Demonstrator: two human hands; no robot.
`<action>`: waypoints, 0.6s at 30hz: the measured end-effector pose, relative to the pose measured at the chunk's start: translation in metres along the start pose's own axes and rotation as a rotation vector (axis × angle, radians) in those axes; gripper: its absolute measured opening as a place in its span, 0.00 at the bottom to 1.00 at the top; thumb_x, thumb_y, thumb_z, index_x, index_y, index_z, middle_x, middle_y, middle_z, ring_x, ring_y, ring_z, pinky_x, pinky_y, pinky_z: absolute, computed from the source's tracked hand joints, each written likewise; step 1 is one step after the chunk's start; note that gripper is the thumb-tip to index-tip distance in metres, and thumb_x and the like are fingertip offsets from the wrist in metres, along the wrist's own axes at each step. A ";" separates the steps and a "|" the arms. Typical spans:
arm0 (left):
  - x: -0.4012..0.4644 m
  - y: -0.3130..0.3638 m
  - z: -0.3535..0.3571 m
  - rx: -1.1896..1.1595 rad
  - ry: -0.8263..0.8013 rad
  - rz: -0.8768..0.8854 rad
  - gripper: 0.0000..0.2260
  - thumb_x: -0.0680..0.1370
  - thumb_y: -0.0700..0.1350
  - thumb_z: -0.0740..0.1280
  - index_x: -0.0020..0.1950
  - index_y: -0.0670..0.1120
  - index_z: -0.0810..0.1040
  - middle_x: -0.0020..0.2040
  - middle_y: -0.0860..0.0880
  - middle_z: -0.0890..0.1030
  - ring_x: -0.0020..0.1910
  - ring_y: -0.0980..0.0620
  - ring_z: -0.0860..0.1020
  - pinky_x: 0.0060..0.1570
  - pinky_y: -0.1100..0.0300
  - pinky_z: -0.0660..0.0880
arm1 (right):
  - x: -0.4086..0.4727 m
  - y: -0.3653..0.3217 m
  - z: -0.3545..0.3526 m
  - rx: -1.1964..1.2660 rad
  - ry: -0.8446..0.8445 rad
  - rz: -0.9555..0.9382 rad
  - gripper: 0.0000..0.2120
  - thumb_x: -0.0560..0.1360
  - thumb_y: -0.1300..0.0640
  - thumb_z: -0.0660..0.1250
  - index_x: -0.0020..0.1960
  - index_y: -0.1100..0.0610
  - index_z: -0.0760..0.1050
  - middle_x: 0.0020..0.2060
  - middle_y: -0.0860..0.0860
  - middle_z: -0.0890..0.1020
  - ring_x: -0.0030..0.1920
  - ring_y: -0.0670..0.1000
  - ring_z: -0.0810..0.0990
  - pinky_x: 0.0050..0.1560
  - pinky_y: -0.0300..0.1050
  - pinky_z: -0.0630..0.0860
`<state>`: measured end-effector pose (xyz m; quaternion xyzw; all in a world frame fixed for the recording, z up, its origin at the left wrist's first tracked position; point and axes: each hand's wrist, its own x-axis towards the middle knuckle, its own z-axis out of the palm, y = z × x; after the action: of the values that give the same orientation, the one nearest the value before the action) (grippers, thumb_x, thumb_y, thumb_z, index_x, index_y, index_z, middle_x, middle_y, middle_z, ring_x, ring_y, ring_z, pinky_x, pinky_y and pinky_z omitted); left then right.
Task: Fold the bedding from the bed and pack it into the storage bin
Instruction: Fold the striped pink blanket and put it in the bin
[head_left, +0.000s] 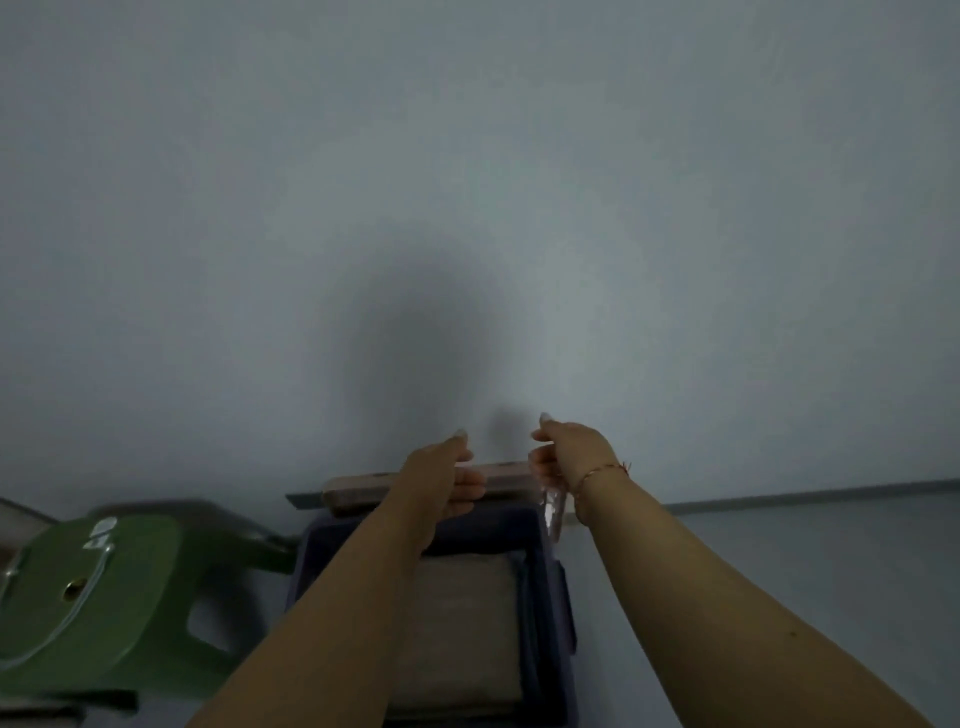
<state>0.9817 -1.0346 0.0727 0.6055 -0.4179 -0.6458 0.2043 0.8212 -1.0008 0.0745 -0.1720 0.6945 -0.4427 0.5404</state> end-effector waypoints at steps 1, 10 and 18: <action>-0.005 0.007 0.011 0.007 -0.011 0.011 0.15 0.81 0.55 0.59 0.51 0.44 0.77 0.44 0.42 0.82 0.43 0.45 0.81 0.44 0.54 0.77 | -0.004 -0.006 -0.013 0.009 0.008 -0.015 0.11 0.80 0.53 0.58 0.50 0.61 0.73 0.32 0.55 0.76 0.31 0.51 0.73 0.33 0.42 0.71; -0.046 0.066 0.119 0.176 -0.263 0.112 0.18 0.81 0.55 0.60 0.55 0.41 0.76 0.49 0.39 0.82 0.49 0.42 0.81 0.56 0.47 0.76 | -0.062 -0.039 -0.139 0.190 0.234 -0.084 0.15 0.81 0.50 0.57 0.48 0.61 0.75 0.34 0.55 0.77 0.33 0.51 0.76 0.39 0.43 0.76; -0.105 0.091 0.218 0.358 -0.524 0.176 0.17 0.81 0.54 0.60 0.57 0.40 0.75 0.52 0.39 0.80 0.51 0.42 0.80 0.56 0.49 0.76 | -0.152 -0.023 -0.231 0.389 0.530 -0.153 0.15 0.81 0.50 0.57 0.51 0.61 0.75 0.36 0.55 0.78 0.35 0.51 0.76 0.41 0.43 0.76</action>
<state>0.7711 -0.9415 0.1907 0.4066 -0.6139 -0.6756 0.0355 0.6612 -0.8048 0.1891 0.0040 0.6985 -0.6355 0.3289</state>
